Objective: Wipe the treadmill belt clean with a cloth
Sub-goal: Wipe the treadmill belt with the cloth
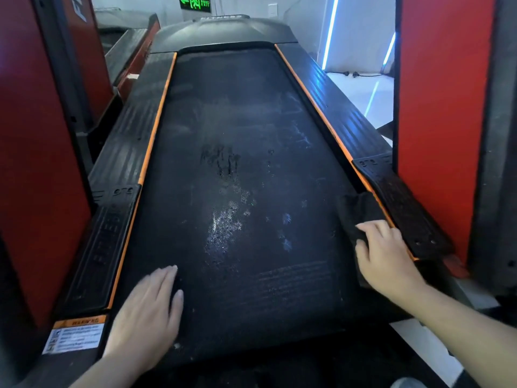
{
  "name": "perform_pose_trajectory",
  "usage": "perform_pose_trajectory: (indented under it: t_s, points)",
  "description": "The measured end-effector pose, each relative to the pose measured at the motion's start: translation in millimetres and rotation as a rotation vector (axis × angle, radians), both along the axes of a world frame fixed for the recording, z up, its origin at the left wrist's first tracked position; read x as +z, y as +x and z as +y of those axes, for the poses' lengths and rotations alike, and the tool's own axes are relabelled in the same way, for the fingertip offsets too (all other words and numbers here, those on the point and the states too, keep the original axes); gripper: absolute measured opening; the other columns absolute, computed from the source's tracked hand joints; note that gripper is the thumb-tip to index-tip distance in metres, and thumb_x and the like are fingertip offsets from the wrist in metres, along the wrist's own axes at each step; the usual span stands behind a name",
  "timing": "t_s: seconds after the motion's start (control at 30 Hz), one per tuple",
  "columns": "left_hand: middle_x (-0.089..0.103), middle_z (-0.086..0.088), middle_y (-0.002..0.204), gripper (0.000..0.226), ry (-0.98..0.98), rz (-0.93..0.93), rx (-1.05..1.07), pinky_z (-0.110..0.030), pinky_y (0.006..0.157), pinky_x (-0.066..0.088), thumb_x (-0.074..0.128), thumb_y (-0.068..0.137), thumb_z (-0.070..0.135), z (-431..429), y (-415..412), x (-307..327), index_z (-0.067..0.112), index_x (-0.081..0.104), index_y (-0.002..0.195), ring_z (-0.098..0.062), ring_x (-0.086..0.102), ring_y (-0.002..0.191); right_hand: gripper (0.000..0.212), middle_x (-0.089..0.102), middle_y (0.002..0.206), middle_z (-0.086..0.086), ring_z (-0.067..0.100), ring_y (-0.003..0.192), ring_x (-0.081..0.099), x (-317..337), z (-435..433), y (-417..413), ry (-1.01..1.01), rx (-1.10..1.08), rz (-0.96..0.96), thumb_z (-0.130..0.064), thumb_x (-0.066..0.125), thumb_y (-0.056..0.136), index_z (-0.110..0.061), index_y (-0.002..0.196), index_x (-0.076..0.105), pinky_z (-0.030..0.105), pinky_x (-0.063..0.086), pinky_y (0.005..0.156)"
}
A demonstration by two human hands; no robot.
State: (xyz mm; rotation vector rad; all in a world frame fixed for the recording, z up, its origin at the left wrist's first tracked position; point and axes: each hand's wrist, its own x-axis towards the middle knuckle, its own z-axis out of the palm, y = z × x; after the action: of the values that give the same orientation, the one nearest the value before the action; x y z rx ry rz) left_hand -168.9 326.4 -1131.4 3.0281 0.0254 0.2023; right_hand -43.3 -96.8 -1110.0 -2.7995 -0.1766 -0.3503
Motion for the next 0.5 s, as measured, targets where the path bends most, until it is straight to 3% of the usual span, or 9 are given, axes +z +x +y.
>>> perform_pose_trajectory:
  t_s: [0.1,0.17,0.23,0.33,0.5]
  points:
    - [0.051,-0.021,0.142,0.065,0.162,-0.017,0.048,-0.050,0.117,0.025,0.031,0.095,0.037,36.3,15.7,5.5,-0.008,0.047,0.139,-0.037,0.042,0.137,0.031,0.056,0.119,0.013,0.041,0.091,0.050,5.2,-12.8,21.5,-0.108,-0.026,0.041,-0.008,0.064,0.088,-0.006,0.118,0.061,0.055,0.045,0.087]
    - [0.040,-0.024,0.150,0.070,0.205,0.007,0.109,-0.053,0.118,0.022,0.025,0.095,0.040,65.9,20.2,4.0,-0.010,0.039,0.143,-0.039,0.031,0.143,0.037,0.051,0.129,0.009,0.040,0.099,0.048,7.1,-17.3,31.2,-0.181,-0.008,0.116,-0.013,0.058,0.093,-0.008,0.130,0.056,0.053,0.043,0.091]
    - [0.028,-0.024,0.157,0.072,0.141,0.032,0.174,-0.055,0.117,0.021,0.025,0.095,0.042,84.0,20.5,-1.4,-0.005,0.031,0.149,-0.040,0.022,0.146,0.048,0.038,0.144,0.005,0.036,0.111,0.043,6.7,-17.2,36.2,-0.227,0.004,0.229,-0.020,0.048,0.100,-0.014,0.147,0.039,0.047,0.039,0.098]
    - [0.018,-0.019,0.161,0.073,0.056,0.016,0.205,-0.051,0.119,0.018,0.028,0.093,0.043,88.9,20.4,-9.3,0.002,0.024,0.153,-0.036,0.016,0.149,0.056,0.025,0.154,0.003,0.034,0.117,0.039,-0.1,-12.5,38.7,-0.204,-0.035,0.287,-0.028,0.041,0.102,-0.021,0.155,0.026,0.045,0.038,0.102]
    - [0.012,-0.010,0.164,0.077,0.067,0.018,0.222,-0.037,0.123,0.006,0.023,0.091,0.047,88.4,19.5,-8.5,0.003,0.021,0.155,-0.022,0.007,0.152,0.050,0.032,0.152,0.003,0.040,0.114,0.042,-5.1,-2.7,43.2,-0.174,-0.119,0.245,-0.039,0.041,0.103,-0.020,0.149,0.042,0.050,0.041,0.101]
